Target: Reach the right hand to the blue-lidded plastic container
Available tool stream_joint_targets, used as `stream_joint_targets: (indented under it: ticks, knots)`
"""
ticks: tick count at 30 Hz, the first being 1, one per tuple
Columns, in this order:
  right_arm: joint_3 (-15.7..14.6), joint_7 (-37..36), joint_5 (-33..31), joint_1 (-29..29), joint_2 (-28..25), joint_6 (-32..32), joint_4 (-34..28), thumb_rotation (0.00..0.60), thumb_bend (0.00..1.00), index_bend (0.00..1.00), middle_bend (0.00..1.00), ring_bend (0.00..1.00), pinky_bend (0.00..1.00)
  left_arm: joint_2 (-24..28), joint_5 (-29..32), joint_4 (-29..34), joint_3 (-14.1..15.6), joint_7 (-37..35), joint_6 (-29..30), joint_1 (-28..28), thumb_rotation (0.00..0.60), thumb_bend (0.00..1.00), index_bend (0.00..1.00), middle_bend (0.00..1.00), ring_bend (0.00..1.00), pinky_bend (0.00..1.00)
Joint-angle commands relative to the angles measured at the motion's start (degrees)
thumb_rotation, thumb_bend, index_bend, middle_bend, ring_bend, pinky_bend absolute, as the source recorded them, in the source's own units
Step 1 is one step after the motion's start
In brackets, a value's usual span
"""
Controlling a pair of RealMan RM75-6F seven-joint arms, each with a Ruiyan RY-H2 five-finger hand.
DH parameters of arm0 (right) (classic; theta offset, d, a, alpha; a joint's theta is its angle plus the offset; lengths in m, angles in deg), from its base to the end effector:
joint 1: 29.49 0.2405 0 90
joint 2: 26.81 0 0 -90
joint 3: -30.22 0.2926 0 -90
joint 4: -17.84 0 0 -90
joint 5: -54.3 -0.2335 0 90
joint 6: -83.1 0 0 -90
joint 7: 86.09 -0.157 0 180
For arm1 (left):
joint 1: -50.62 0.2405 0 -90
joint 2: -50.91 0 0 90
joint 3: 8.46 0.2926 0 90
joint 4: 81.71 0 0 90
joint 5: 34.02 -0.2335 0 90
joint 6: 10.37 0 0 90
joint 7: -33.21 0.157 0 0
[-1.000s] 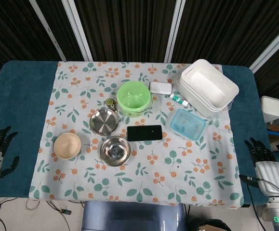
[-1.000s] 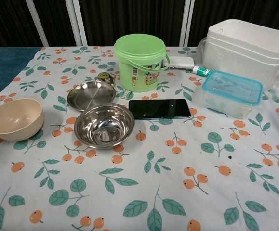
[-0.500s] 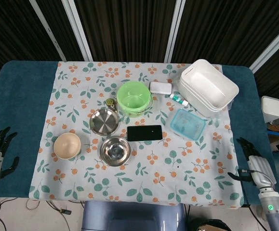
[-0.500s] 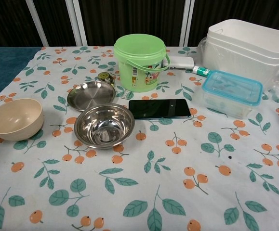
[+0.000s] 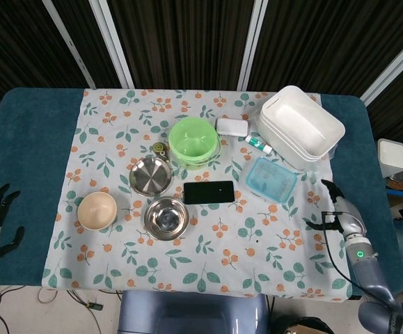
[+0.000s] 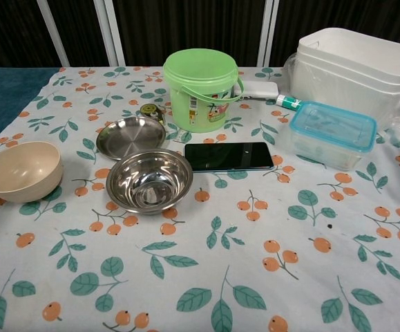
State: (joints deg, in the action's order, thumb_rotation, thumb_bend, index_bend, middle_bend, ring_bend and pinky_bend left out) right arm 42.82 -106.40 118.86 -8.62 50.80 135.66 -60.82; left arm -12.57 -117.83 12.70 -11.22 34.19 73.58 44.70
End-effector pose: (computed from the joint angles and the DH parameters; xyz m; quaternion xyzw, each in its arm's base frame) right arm -0.3667 -0.3302 0.0550 0.4769 -0.6321 0.4029 0.4590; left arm -0.3489 0.2042 0.1528 -0.5899 -0.3991 -0.3848 0.5871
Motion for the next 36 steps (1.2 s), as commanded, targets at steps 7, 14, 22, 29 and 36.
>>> stream_joint_targets:
  ticks: [7,14,22,29,36]
  knots:
    - [1.9,-1.8,-2.7,2.9,3.5,-4.0,2.8,0.6,0.08,0.0,0.0,0.0,0.17,0.0,0.6,0.4,-0.1,0.7,-0.4,0.0,0.6,0.4,0.12,0.0,0.0,0.0]
    - [2.8,-2.7,-3.2,4.6,6.0,-5.5,4.8,0.6,0.08,0.0,0.0,0.0,0.17,0.0,0.9,0.5,-0.2,1.0,-0.4,0.0,0.6,0.4,0.12,0.0,0.0,0.0]
    - [3.5,-2.6,-3.8,6.5,7.8,-7.2,6.6,0.6,0.08,0.0,0.0,0.0,0.17,0.0,1.3,0.7,-0.4,1.5,-0.6,0.0,0.6,0.4,0.12,0.0,0.0,0.0]
    - [4.1,-3.8,-4.7,7.3,8.5,-8.9,7.3,0.6,0.08,0.0,0.0,0.0,0.17,-0.1,1.6,0.6,-0.5,1.7,-0.5,0.1,0.6,0.4,0.12,0.0,0.0,0.0]
    - [4.4,-4.8,-4.1,7.6,10.2,-8.5,8.3,0.6,0.08,0.0,0.0,0.0,0.17,-0.2,1.9,0.8,-0.7,2.1,-0.4,0.1,0.6,0.4,0.12,0.0,0.0,0.0]
